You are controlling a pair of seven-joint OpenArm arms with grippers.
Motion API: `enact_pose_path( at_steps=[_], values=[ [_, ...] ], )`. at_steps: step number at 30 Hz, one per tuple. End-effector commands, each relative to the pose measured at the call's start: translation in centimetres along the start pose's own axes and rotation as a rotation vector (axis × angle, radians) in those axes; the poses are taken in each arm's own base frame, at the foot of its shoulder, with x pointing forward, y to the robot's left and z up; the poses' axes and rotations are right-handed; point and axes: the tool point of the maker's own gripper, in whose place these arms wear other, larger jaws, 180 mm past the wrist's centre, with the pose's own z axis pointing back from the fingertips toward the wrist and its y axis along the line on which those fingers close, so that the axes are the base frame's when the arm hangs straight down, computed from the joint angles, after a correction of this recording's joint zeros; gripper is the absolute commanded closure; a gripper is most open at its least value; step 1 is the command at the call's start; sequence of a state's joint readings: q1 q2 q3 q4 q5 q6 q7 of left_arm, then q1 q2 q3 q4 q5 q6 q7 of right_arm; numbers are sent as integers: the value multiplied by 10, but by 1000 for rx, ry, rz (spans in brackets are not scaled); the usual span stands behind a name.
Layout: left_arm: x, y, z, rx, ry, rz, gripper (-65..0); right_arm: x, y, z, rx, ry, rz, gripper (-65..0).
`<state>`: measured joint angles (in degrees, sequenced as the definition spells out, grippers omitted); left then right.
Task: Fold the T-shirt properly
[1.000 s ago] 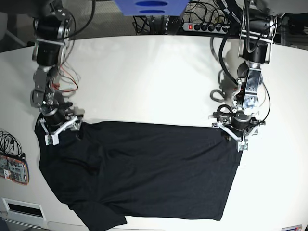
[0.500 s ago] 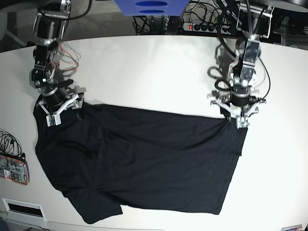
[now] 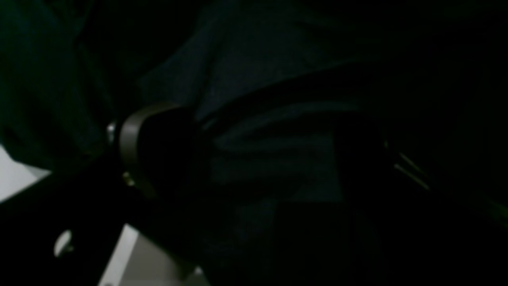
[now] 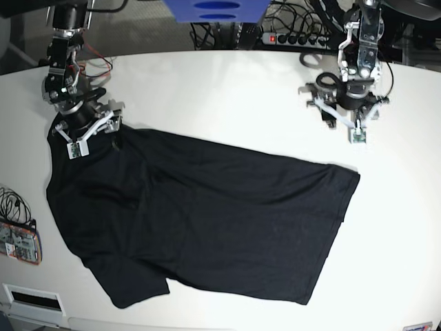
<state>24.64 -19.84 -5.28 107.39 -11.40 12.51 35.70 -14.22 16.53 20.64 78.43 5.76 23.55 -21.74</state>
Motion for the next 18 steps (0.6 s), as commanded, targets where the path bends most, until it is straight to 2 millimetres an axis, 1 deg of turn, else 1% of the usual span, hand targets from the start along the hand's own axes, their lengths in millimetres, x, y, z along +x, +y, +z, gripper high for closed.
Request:
enact_pose_path(
  at_steps=[1, 2, 4, 5, 6, 8, 9, 12, 13, 15, 17, 18],
  values=[
    [39, 5, 2, 16, -113, -4, -334, -30, -6, 4, -18, 153, 73, -568],
    [59, 5, 3, 18, -159, 4, -334, -30, -6, 4, -18, 152, 74, -568],
    [90, 4, 0, 18, -226, 9, -334, -33, -6, 4, -18, 163, 71, -568],
    [104, 4, -7, 14, -248, 0, -334, -36, -6, 5, -19, 180, 70, -568],
    [113, 1, -16, -3, -252, -23, -334, -37, -7, 5, -19, 186, 70, -568],
    [131, -20, -43, -65, -239, -91, -334, -38, -7, 5, -19, 189, 70, -568],
    [135, -24, -57, -77, -222, -114, -334, -36, -6, 5, -19, 185, 73, -568],
    [134, -35, -91, -93, -158, -161, -334, -37, -6, 5, -18, 189, 70, -568],
    [135, -38, -98, -96, -155, -173, -334, -37, -6, 5, -18, 189, 70, -568],
    [129, -42, -108, -102, -161, -196, -334, -36, -6, 5, -18, 185, 73, -568],
    [124, -40, -112, -99, -169, -196, -334, -36, -6, 5, -18, 185, 73, -568],
    [116, -34, -115, -89, -152, -205, -334, -36, -6, 5, -18, 185, 73, -568]
  ],
)
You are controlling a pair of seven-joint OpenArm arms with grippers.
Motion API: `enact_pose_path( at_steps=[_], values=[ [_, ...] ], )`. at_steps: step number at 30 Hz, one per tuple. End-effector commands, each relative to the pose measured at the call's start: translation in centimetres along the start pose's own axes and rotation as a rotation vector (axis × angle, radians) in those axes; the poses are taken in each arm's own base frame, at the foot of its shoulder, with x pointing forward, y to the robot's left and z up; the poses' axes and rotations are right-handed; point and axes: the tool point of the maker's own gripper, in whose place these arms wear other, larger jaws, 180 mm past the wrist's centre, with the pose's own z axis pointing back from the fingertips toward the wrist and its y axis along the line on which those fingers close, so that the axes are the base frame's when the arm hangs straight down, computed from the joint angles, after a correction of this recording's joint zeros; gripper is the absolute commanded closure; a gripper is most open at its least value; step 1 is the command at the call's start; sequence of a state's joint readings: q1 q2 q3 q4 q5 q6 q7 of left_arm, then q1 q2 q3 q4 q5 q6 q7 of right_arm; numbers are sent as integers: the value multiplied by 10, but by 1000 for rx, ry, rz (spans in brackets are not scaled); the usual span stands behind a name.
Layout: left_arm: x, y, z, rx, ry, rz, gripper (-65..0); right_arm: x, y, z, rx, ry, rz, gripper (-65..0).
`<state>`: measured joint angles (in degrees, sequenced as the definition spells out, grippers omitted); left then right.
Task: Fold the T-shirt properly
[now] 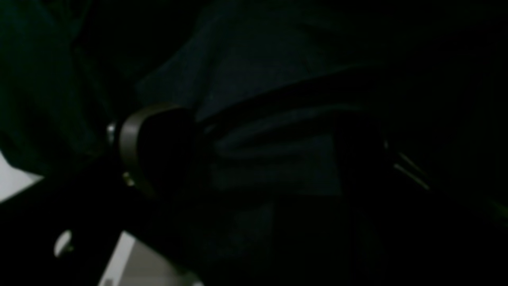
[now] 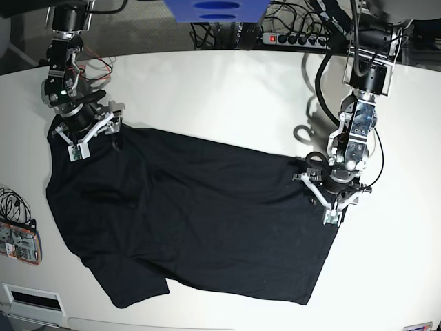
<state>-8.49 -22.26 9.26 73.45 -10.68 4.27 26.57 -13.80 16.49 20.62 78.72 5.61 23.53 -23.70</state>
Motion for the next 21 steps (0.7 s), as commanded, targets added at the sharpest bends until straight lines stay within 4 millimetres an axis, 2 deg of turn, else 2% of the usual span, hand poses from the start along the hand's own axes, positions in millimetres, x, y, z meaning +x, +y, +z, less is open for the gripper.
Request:
enact_pose_path(
  at_steps=[1, 4, 7, 10, 14, 17, 19, 21],
  values=[
    [-1, 17, -1, 31, -9, -18, -334, -35, -5, 5, -18, 161, 67, -568],
    [-35, 27, -3, 46, 70, -24, -334, -36, -5, 6, -17, 162, 67, -568],
    [-77, 37, 6, 59, 144, -42, -334, -28, -5, 6, -18, 142, 76, -568],
    [-111, 32, 18, 44, 153, -64, -334, -23, -4, 8, -18, 131, 88, -568],
    [-155, 24, 36, 28, 189, -76, -334, -47, 2, 19, -7, 177, 86, -568],
    [-177, 20, 46, 18, 229, -77, -334, -54, 3, 22, -4, 192, 83, -568],
    [-189, 18, 51, 12, 252, -79, -334, -66, 5, 28, 0, 217, 79, -568],
    [-196, 16, 55, 9, 265, -80, -334, -74, 7, 32, 3, 234, 76, -568]
  ],
)
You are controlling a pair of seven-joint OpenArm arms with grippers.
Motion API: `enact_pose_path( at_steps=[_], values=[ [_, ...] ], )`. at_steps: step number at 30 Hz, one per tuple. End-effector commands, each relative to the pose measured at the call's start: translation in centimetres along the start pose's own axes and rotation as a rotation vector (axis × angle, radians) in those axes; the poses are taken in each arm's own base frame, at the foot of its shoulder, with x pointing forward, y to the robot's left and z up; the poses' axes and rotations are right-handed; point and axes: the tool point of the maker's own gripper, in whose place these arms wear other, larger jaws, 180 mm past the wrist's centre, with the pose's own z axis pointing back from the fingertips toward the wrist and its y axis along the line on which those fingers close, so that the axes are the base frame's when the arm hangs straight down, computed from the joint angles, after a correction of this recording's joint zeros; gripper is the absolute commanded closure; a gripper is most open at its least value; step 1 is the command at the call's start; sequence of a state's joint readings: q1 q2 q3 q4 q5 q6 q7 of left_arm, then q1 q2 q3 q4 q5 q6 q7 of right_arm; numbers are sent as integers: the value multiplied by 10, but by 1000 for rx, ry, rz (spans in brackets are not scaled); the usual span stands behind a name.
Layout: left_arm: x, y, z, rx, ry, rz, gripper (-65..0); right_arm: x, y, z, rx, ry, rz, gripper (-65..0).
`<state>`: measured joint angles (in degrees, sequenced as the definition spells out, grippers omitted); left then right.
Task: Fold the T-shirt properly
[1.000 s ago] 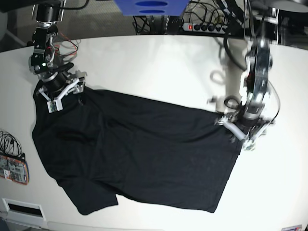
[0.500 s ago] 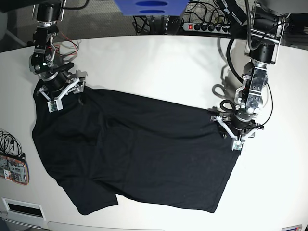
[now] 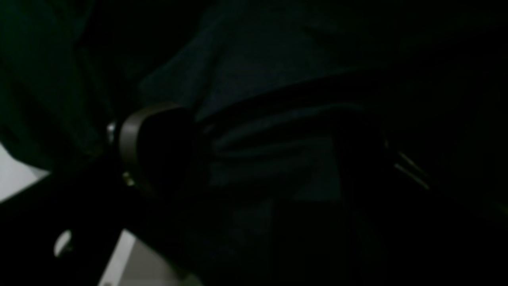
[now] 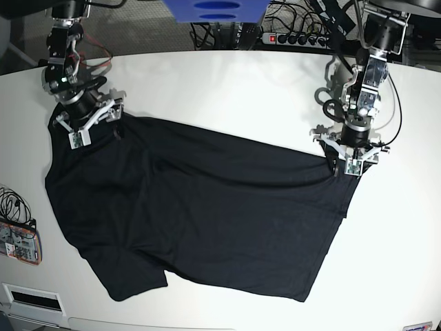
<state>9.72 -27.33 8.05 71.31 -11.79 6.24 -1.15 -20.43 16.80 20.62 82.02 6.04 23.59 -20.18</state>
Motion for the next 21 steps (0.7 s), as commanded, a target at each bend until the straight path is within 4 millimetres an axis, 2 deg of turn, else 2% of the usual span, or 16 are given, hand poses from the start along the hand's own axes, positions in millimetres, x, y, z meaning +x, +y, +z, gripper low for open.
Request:
enact_pose_path(
  at_steps=[1, 4, 7, 9, 13, 15, 19, 21],
  values=[
    [-99, -9, 30, -38, 402, -36, -334, -55, -3, 11, -13, 241, 65, -568],
    [-101, -13, 35, -48, 403, -37, -334, -59, -3, 14, -12, 250, 64, -568],
    [-101, -25, 50, -78, 393, -38, -333, -72, -12, 26, -31, 280, 66, -568],
    [-102, -30, 59, -91, 390, -36, -333, -67, -15, 27, -33, 254, 66, -568],
    [-107, -14, 80, -44, 395, -2, -333, -63, -22, 34, -8, 236, 68, -568],
    [-92, -5, 83, -23, 352, 14, -333, -62, -27, 36, -15, 231, 65, -568],
    [-25, 8, 78, 10, 180, 25, -333, -62, -29, 37, -22, 233, 63, -568],
    [-3, 6, 78, 4, 122, 24, -338, -61, -29, 37, -22, 231, 63, -568]
  ],
)
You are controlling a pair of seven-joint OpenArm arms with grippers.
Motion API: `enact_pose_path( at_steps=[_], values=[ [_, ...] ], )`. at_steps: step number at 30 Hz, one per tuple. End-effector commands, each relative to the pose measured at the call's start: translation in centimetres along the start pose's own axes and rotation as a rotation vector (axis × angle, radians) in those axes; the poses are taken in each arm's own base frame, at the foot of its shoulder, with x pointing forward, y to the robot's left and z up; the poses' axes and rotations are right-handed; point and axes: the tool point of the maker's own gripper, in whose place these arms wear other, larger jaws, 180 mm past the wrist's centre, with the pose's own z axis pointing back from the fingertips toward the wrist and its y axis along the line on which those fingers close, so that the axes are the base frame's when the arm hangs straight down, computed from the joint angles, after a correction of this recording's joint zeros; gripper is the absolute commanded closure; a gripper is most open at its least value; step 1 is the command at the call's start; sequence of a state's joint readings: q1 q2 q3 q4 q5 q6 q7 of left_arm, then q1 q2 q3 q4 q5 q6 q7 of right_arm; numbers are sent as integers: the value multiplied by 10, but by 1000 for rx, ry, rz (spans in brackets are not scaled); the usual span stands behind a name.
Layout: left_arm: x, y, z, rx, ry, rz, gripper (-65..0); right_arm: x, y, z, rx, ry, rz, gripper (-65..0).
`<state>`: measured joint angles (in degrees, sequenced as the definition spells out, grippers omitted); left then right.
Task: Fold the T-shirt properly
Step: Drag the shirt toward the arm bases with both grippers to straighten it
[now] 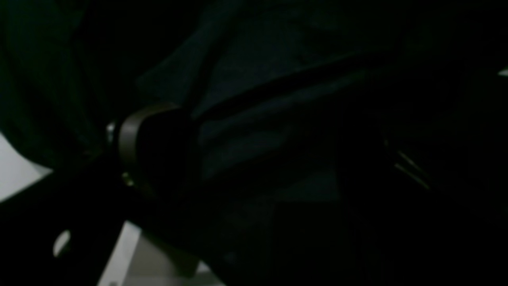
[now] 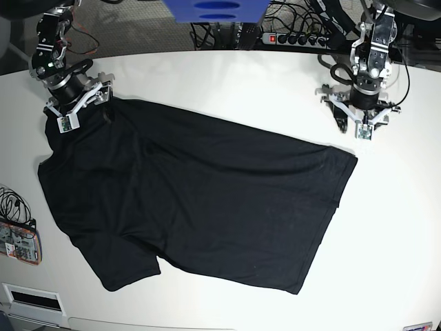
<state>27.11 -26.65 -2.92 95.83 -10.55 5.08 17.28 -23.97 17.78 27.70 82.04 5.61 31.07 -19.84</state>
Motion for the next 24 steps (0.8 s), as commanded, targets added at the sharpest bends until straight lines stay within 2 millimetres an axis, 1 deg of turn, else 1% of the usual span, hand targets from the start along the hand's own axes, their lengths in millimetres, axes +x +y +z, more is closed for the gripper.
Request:
enact_pose_path(
  at_steps=[1, 3, 4, 6, 8, 10, 12, 14, 16, 17, 18, 20, 22, 24],
  values=[
    [18, -1, 4, -9, -54, -15, -338, -43, -9, 8, -34, 199, 49, -568],
    [24, -6, 6, -21, -70, -15, -338, -43, -9, 8, -34, 199, 49, -568],
    [23, -11, 6, -30, -70, -26, -336, -43, -9, 8, -35, 200, 50, -568],
    [26, -6, 6, 1, -80, -126, -335, -43, -9, 8, -35, 197, 49, -568],
    [33, 9, 7, 88, -100, -316, -335, -42, -8, 8, -33, 194, 50, -568],
    [46, 22, 7, 187, -127, -542, -335, -42, -8, 8, -32, 194, 51, -568],
    [59, 30, 9, 269, -148, -729, -335, -42, -8, 7, -32, 193, 51, -568],
    [67, 34, 11, 318, -159, -851, -335, -42, -8, 7, -32, 193, 51, -568],
    [80, 30, 9, 332, -190, -916, -337, -40, -8, 7, -32, 189, 53, -568],
    [89, 23, 6, 324, -217, -958, -338, -36, -7, 7, -32, 181, 60, -568],
    [93, 19, 5, 313, -234, -996, -339, -31, -7, 7, -33, 169, 69, -568],
    [88, 9, 2, 249, -235, -1082, -339, -20, -6, 8, -34, 146, 88, -568],
    [74, 2, -2, 158, -195, -1153, -339, -10, -5, 8, -35, 127, 106, -568],
    [72, -1, -6, 105, -170, -1188, -339, -3, -5, 9, -36, 112, 119, -568]
  ],
)
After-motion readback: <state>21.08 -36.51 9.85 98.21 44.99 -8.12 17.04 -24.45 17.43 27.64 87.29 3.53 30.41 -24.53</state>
